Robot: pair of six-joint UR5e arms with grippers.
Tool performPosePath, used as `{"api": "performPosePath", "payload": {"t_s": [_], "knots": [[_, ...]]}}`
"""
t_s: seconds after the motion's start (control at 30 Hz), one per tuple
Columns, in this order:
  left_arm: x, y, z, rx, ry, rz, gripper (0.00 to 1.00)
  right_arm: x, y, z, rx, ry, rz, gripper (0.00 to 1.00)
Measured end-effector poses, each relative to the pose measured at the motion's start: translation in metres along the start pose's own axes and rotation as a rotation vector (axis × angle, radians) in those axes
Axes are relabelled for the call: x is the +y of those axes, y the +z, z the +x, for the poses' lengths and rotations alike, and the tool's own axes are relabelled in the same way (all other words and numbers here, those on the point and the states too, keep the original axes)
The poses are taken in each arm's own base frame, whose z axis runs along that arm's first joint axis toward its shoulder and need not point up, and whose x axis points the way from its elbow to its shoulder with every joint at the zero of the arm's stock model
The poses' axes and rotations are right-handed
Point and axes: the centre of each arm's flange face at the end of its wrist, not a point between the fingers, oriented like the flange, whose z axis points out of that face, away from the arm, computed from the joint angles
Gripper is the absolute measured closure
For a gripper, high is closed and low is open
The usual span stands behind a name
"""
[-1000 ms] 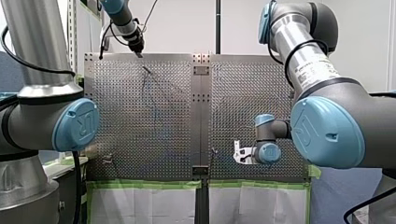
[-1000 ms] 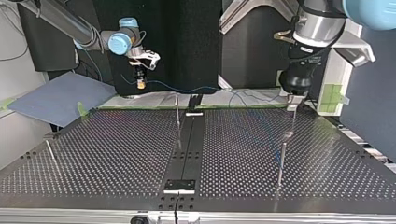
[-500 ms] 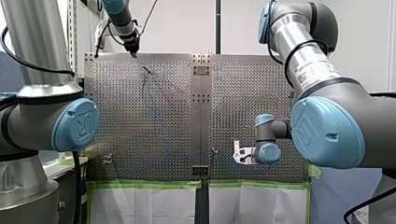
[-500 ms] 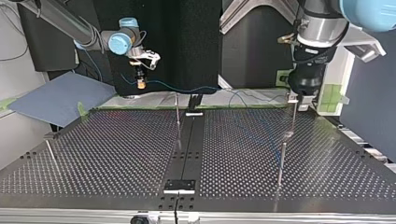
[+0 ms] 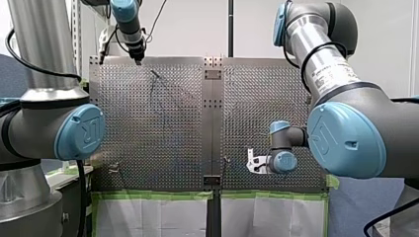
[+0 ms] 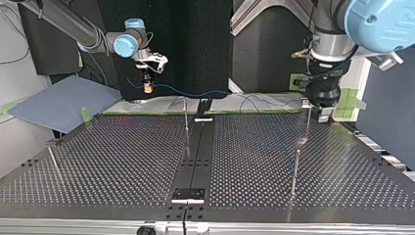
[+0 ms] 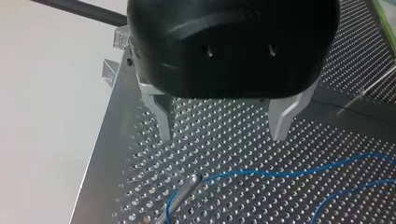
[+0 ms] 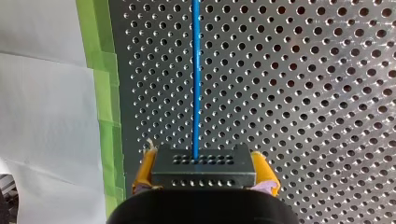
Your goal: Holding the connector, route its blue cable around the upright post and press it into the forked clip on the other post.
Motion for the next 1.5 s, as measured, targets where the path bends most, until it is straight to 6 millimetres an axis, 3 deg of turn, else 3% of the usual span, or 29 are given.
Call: {"api": "performPosePath", "payload": {"t_s": [0.83,1.5], "knots": [[0.009,0.002,0.013,0.016,0.000,-0.095,0.00,-0.003,-0.001,0.000,-0.001,-0.001,0.005,1.00],[0.006,0.004,0.010,-0.020,0.040,-0.088,0.00,-0.003,-0.001,0.000,-0.002,-0.002,0.005,1.00]]}}
